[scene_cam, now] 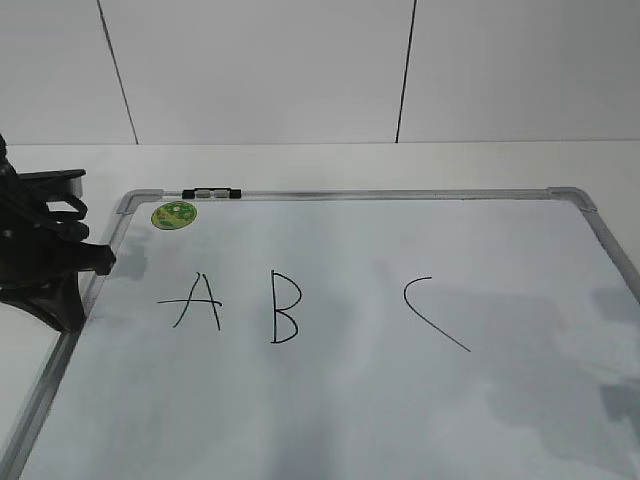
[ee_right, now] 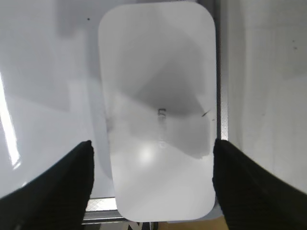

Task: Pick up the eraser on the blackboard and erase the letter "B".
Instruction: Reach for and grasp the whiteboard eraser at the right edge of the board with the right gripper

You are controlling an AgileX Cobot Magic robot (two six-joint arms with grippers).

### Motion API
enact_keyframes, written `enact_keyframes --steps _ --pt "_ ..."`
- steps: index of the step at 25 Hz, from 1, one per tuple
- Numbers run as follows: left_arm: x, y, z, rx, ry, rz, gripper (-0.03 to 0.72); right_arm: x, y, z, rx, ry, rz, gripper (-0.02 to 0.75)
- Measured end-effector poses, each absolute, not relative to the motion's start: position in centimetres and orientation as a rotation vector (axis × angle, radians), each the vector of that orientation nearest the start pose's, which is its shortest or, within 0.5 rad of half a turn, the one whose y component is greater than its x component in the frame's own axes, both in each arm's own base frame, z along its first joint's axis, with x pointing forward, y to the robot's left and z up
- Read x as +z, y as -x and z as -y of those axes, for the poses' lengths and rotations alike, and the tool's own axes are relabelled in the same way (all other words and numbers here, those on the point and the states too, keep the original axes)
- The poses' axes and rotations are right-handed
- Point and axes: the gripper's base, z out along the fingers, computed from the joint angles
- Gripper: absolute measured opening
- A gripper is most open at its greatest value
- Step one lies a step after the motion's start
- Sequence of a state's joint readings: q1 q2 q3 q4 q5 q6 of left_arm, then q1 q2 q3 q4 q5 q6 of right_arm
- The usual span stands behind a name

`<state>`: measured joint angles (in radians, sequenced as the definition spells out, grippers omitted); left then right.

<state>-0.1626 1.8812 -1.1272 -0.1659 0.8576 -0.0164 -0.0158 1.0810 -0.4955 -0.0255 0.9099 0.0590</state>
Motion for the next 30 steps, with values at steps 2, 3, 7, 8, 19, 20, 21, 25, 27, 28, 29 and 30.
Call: enact_keyframes --steps 2,3,7,8,19,20,21,25,27,28,29,30 --pt "15.21 -33.21 6.60 -0.204 -0.063 -3.100 0.032 19.87 -14.87 0.42 -0.027 -0.091 -2.986 0.592" --pt "15.21 -33.21 6.60 -0.204 -0.063 -3.100 0.032 19.85 -14.96 0.42 -0.027 -0.091 -2.990 0.592" --pt "15.21 -33.21 6.60 -0.204 -0.063 -3.100 0.032 19.61 -15.29 0.42 -0.027 -0.091 -3.007 0.592" --pt "15.21 -33.21 6.60 -0.204 -0.063 -3.100 0.032 19.55 -15.32 0.42 -0.028 -0.091 -3.011 0.592" --pt "15.21 -33.21 6.60 -0.204 -0.063 -3.100 0.032 19.53 -15.33 0.68 -0.071 -0.059 -3.013 0.591" --pt "15.21 -33.21 6.60 -0.204 -0.063 -3.100 0.032 19.53 -15.33 0.68 -0.071 -0.059 -3.013 0.591" --pt "15.21 -33.21 6.60 -0.204 -0.063 -3.100 0.032 19.53 -15.33 0.68 -0.071 -0.059 -3.013 0.590" --pt "15.21 -33.21 6.60 -0.204 -0.063 -3.100 0.033 19.53 -15.33 0.68 -0.071 -0.059 -3.013 0.590" --pt "15.21 -33.21 6.60 -0.204 -0.063 -3.100 0.033 19.53 -15.33 0.68 -0.071 -0.059 -3.013 0.590" --pt "15.21 -33.21 6.60 -0.204 -0.063 -3.100 0.033 19.53 -15.33 0.69 -0.074 -0.057 -3.012 0.590" --pt "15.21 -33.21 6.60 -0.204 -0.063 -3.100 0.033 19.53 -15.33 0.69 -0.074 -0.057 -3.012 0.590" --pt "15.21 -33.21 6.60 -0.204 -0.063 -3.100 0.033 19.53 -15.33 0.69 -0.074 -0.057 -3.012 0.590"
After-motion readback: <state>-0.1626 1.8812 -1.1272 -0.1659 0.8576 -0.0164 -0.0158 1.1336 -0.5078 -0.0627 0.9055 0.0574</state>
